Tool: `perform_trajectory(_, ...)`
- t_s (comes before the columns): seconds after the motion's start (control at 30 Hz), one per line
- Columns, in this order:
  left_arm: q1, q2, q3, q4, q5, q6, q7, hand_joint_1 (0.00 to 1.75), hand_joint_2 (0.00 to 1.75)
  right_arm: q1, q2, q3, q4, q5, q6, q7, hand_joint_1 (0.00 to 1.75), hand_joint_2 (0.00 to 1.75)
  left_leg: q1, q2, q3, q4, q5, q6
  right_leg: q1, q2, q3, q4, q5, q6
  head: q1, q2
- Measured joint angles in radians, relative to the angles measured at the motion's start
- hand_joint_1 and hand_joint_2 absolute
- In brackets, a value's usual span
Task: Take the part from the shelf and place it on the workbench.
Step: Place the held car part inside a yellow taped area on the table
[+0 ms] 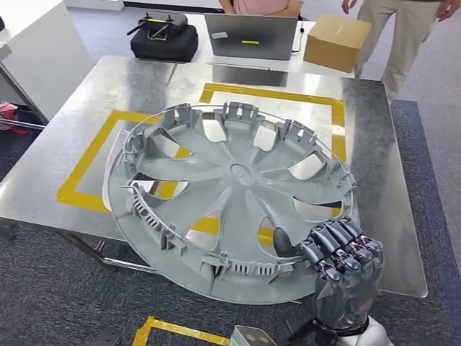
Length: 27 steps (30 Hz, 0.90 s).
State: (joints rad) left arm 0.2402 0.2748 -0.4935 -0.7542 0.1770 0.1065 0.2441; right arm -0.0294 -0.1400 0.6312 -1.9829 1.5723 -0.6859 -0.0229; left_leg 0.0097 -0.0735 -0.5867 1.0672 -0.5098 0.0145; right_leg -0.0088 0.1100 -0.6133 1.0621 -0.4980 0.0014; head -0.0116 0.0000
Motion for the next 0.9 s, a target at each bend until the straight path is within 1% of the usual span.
perform_trajectory(0.03, -0.002, 0.002, -0.002, 0.002, 0.001, -0.001, 0.000, 0.00, 0.00, 0.000, 0.000, 0.000, 0.000, 0.000, 0.000, 0.001, 1.75, 1.75, -0.002, 0.002, 0.003, -0.007, -0.002, 0.000, -0.002, 0.011, -0.003, -0.002, 0.004, 0.006, -0.001, 0.000)
perform_trajectory(0.07, -0.004, 0.003, -0.003, 0.003, 0.001, -0.002, 0.001, 0.00, 0.00, 0.001, 0.000, 0.000, 0.000, 0.000, 0.000, 0.002, 1.75, 1.75, -0.001, 0.012, 0.006, -0.016, 0.000, 0.001, -0.004, 0.019, -0.008, -0.006, 0.007, 0.013, -0.002, 0.000)
perform_trajectory(0.1, -0.007, 0.004, -0.004, 0.004, 0.001, -0.003, 0.001, 0.00, 0.00, 0.002, 0.000, 0.001, -0.001, 0.000, 0.000, 0.003, 1.75, 1.75, 0.000, 0.024, 0.008, -0.024, 0.004, 0.003, -0.003, 0.012, -0.013, -0.005, 0.006, 0.019, -0.001, 0.000)
perform_trajectory(0.13, -0.010, 0.005, -0.005, 0.005, 0.001, -0.004, 0.001, 0.00, 0.00, 0.002, 0.000, 0.001, -0.001, -0.001, 0.000, 0.003, 1.75, 1.75, 0.003, 0.035, 0.011, -0.033, 0.008, 0.007, 0.000, -0.008, -0.022, 0.007, -0.005, 0.024, 0.001, 0.000)
perform_trajectory(0.17, -0.012, 0.005, -0.007, 0.005, 0.001, -0.005, 0.001, 0.00, 0.00, 0.001, 0.000, 0.002, -0.001, -0.001, 0.000, 0.002, 1.75, 1.75, 0.006, 0.046, 0.014, -0.041, 0.012, 0.010, 0.002, -0.036, -0.039, 0.038, -0.025, 0.027, 0.004, 0.000)
perform_trajectory(0.2, -0.013, 0.005, -0.009, 0.007, 0.001, -0.005, 0.001, 0.00, 0.00, 0.000, 0.000, 0.003, -0.001, -0.001, 0.000, 0.001, 1.75, 1.75, 0.006, 0.057, 0.015, -0.044, 0.014, 0.012, 0.003, -0.068, -0.062, 0.086, -0.053, 0.031, 0.007, 0.000)
perform_trajectory(0.23, -0.014, 0.005, -0.012, 0.010, 0.002, -0.005, 0.001, 0.00, 0.00, -0.001, 0.000, 0.004, -0.001, 0.000, 0.000, -0.003, 1.75, 1.75, 0.005, 0.066, 0.015, -0.045, 0.014, 0.014, 0.003, -0.088, -0.089, 0.147, -0.083, 0.034, 0.009, 0.000)
perform_trajectory(0.27, -0.015, 0.006, -0.016, 0.015, 0.003, -0.006, 0.001, 0.00, 0.00, -0.001, -0.001, 0.004, -0.001, 0.000, 0.000, -0.007, 1.75, 1.75, 0.005, 0.076, 0.015, -0.044, 0.014, 0.014, 0.001, -0.097, -0.114, 0.202, -0.104, 0.038, 0.009, 0.000)
perform_trajectory(0.3, -0.018, 0.006, -0.020, 0.020, 0.005, -0.006, 0.001, 0.00, 0.00, -0.001, -0.001, 0.004, 0.000, 0.000, 0.000, -0.010, 1.75, 1.75, 0.005, 0.086, 0.014, -0.044, 0.014, 0.014, -0.001, -0.101, -0.126, 0.233, -0.110, 0.041, 0.009, 0.000)
perform_trajectory(0.33, -0.021, 0.006, -0.024, 0.024, 0.007, -0.007, 0.000, 0.00, 0.00, 0.000, -0.002, 0.004, 0.001, 0.000, 0.000, -0.014, 1.75, 1.75, 0.005, 0.092, 0.015, -0.044, 0.014, 0.014, -0.002, -0.103, -0.120, 0.229, -0.098, 0.043, 0.009, 0.000)
perform_trajectory(0.37, -0.024, 0.005, -0.027, 0.027, 0.008, -0.007, 0.000, 0.00, 0.00, 0.000, -0.002, 0.004, 0.002, -0.001, 0.000, -0.016, 1.75, 1.75, 0.005, 0.097, 0.015, -0.044, 0.014, 0.013, -0.003, -0.106, -0.094, 0.187, -0.071, 0.044, 0.009, 0.000)
perform_trajectory(0.4, -0.027, 0.005, -0.028, 0.030, 0.009, -0.008, 0.000, 0.00, 0.00, 0.000, -0.003, 0.004, 0.002, -0.001, 0.000, -0.018, 1.75, 1.75, 0.005, 0.100, 0.016, -0.044, 0.013, 0.011, -0.004, -0.111, -0.054, 0.117, -0.040, 0.042, 0.009, 0.000)
perform_trajectory(0.43, -0.030, 0.004, -0.028, 0.031, 0.010, -0.008, 0.000, 0.00, 0.00, -0.001, -0.004, 0.004, 0.003, -0.001, 0.000, -0.019, 1.75, 1.75, 0.003, 0.101, 0.017, -0.043, 0.013, 0.008, -0.002, -0.117, -0.014, 0.049, -0.021, 0.040, 0.009, 0.000)
perform_trajectory(0.47, -0.033, 0.005, -0.028, 0.032, 0.010, -0.008, 0.000, 0.00, 0.00, -0.001, -0.004, 0.004, 0.003, -0.001, 0.000, -0.020, 1.75, 1.75, 0.001, 0.102, 0.017, -0.042, 0.012, 0.003, -0.001, -0.122, 0.017, -0.003, -0.009, 0.035, 0.009, 0.000)
perform_trajectory(0.5, -0.034, 0.005, -0.028, 0.034, 0.010, -0.008, 0.000, 0.00, 0.00, -0.001, -0.004, 0.003, 0.003, -0.001, 0.000, -0.020, 1.75, 1.75, 0.000, 0.102, 0.016, -0.040, 0.012, -0.001, 0.001, -0.125, 0.034, -0.033, -0.006, 0.031, 0.008, 0.000)
perform_trajectory(0.57, -0.036, 0.006, -0.029, 0.037, 0.010, -0.008, 0.000, 0.00, 0.00, -0.001, -0.004, 0.003, 0.003, -0.001, 0.000, -0.020, 1.75, 1.75, -0.002, 0.102, 0.015, -0.037, 0.013, 0.000, 0.001, -0.123, 0.039, -0.041, -0.005, 0.027, 0.007, 0.000)
perform_trajectory(0.63, -0.037, 0.007, -0.030, 0.041, 0.011, -0.007, -0.001, 0.00, 0.00, 0.000, -0.004, 0.002, 0.004, -0.001, 0.000, -0.025, 1.75, 1.75, -0.002, 0.102, 0.017, -0.040, 0.015, 0.005, 0.002, -0.121, 0.039, -0.042, -0.004, 0.027, 0.007, 0.000)
perform_trajectory(0.9, -0.065, -0.004, -0.048, 0.093, 0.021, 0.002, -0.024, 0.00, 0.00, 0.001, -0.004, -0.008, 0.027, -0.001, 0.000, -0.054, 1.75, 1.75, 0.000, 0.102, 0.021, -0.053, 0.023, -0.010, 0.005, -0.121, 0.038, -0.041, -0.005, 0.019, 0.007, 0.000)
